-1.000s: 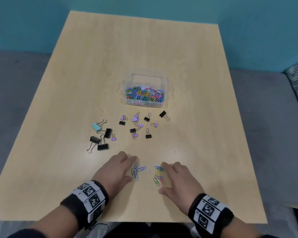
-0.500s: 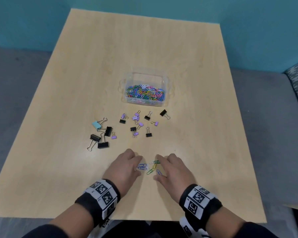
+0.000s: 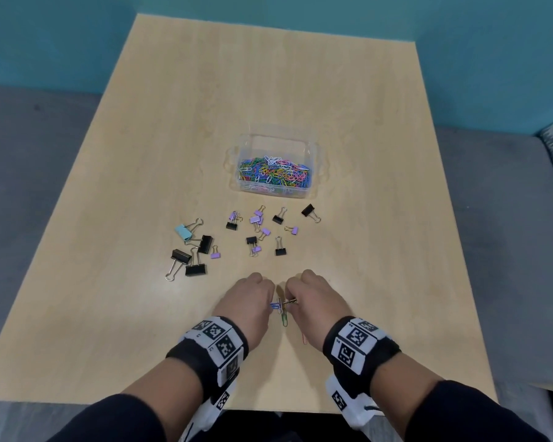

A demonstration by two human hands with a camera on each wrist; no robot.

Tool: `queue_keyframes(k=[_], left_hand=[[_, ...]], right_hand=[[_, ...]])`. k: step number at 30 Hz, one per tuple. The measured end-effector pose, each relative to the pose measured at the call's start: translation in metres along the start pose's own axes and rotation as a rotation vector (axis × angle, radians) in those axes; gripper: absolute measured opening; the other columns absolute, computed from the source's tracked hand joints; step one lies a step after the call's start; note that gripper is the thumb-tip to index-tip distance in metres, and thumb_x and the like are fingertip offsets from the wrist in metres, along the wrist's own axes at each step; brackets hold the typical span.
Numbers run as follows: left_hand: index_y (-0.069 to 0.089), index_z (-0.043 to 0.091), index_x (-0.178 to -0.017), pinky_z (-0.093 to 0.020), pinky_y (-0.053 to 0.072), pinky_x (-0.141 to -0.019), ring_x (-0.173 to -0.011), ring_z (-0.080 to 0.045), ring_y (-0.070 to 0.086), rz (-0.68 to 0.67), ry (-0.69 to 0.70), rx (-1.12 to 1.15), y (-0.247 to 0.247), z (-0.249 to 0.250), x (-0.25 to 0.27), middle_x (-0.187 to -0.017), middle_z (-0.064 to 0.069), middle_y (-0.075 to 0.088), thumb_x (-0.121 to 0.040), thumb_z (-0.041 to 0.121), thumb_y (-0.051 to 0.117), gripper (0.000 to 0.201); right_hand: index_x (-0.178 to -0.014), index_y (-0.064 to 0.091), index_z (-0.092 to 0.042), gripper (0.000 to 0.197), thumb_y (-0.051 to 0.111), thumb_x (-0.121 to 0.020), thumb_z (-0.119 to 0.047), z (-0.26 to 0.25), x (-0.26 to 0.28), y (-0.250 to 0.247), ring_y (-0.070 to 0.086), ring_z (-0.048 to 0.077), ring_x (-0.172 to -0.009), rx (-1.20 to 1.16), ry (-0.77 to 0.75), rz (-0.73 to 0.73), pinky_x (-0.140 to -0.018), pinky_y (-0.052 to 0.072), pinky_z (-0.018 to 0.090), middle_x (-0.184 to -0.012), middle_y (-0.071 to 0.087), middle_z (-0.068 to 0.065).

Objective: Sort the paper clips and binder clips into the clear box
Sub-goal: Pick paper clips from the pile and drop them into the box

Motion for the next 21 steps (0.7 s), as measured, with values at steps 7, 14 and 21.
queue_keyframes(k=[7, 14, 21], left_hand=[[0.045, 0.016, -0.102, -0.026, 0.031, -0.068, -0.094, -0.02, 0.045, -0.056, -0.015, -0.139, 0.003, 0.005, 0.004, -0.108, -0.003, 0.044, -0.09, 0.007, 0.05, 0.016], [0.046, 0.016, -0.084, -0.027, 0.032, -0.063, -0.076, -0.019, 0.045, -0.1, -0.057, -0.034, -0.004, 0.001, -0.001, -0.088, -0.002, 0.05, -0.092, 0.013, 0.048, 0.009], [0.056, 0.02, -0.074, -0.029, 0.043, -0.057, -0.063, -0.016, 0.056, 0.146, -0.228, 0.461, -0.088, -0.034, -0.025, -0.07, 0.002, 0.061, -0.083, 0.027, 0.065, 0.015]], right_hand=[[-0.081, 0.044, -0.021, 0.014, 0.054, -0.091, -0.019, -0.003, -0.012, -0.004, 0.044, 0.022, -0.096, 0.048, 0.014, -0.119, -0.079, 0.045, 0.037, -0.102, 0.046, 0.001], [-0.075, 0.037, -0.019, 0.017, 0.045, -0.088, -0.014, -0.001, -0.012, -0.01, 0.042, 0.02, -0.079, 0.113, -0.053, -0.175, -0.064, 0.036, 0.032, -0.081, 0.043, -0.003], [-0.07, 0.057, -0.013, 0.011, 0.064, -0.076, -0.018, 0.038, -0.038, -0.077, 0.05, 0.013, -0.055, -0.377, 0.22, 0.094, -0.054, 0.039, 0.027, -0.061, 0.057, -0.004]])
Point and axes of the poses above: each hand's wrist, its own x-axis away from the middle knuckle, its own y-axis out of the palm, z = x × y, the point moved 3 cm from there along -x, towards the middle knuckle
